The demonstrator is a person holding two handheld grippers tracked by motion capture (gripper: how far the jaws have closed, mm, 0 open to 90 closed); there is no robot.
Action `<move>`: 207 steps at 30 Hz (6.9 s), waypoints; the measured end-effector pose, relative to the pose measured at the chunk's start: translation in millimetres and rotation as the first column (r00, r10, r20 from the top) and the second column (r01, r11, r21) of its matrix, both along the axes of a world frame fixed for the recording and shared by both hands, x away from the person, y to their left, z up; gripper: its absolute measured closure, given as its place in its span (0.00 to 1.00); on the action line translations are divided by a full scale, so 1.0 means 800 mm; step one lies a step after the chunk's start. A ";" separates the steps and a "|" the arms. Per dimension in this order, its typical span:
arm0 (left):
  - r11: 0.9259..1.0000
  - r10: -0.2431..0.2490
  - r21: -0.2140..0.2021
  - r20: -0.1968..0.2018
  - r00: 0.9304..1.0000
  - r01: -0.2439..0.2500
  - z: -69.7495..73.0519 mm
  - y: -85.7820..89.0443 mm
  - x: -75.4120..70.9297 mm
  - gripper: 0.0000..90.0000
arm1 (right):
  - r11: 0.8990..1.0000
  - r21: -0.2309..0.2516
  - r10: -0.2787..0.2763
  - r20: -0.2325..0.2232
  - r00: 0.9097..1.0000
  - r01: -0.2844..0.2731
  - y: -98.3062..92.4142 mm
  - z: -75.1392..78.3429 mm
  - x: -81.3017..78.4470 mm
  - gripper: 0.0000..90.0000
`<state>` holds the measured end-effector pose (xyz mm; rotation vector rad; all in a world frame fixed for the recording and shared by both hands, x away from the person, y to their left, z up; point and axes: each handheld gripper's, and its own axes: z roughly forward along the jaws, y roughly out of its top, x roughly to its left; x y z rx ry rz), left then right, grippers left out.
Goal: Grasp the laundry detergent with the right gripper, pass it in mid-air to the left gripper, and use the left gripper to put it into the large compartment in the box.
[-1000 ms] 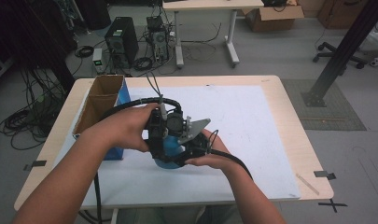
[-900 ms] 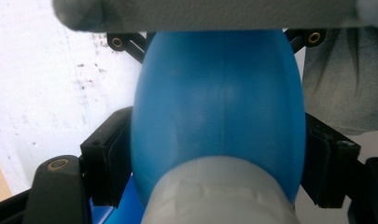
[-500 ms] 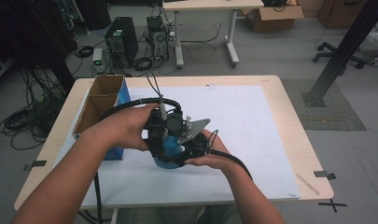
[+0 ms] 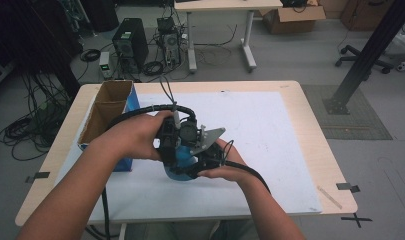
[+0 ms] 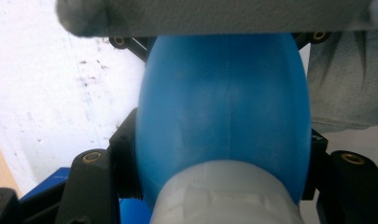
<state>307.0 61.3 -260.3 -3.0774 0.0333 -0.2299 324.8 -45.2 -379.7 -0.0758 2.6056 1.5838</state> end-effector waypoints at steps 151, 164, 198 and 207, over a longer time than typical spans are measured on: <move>0.002 0.992 -0.050 -0.125 0.008 -0.999 0.174 0.258 0.140 0.43 | 0.851 -0.448 -0.260 0.090 0.961 0.272 -0.207 0.047 0.057 0.02; -0.019 0.992 -0.031 -0.125 -0.015 -0.999 0.122 0.272 0.145 0.43 | 0.852 -0.450 -0.255 0.091 0.963 0.268 -0.207 0.046 0.053 0.02; 0.014 0.995 -0.020 -0.103 0.016 -1.000 -0.005 0.273 0.147 0.43 | 0.852 -0.461 -0.242 0.071 0.968 0.247 -0.203 0.039 0.049 0.02; 0.019 0.993 -0.009 -0.112 0.020 -1.000 -0.026 0.270 0.149 0.43 | 0.853 -0.462 -0.239 0.071 0.968 0.245 -0.204 0.039 0.049 0.02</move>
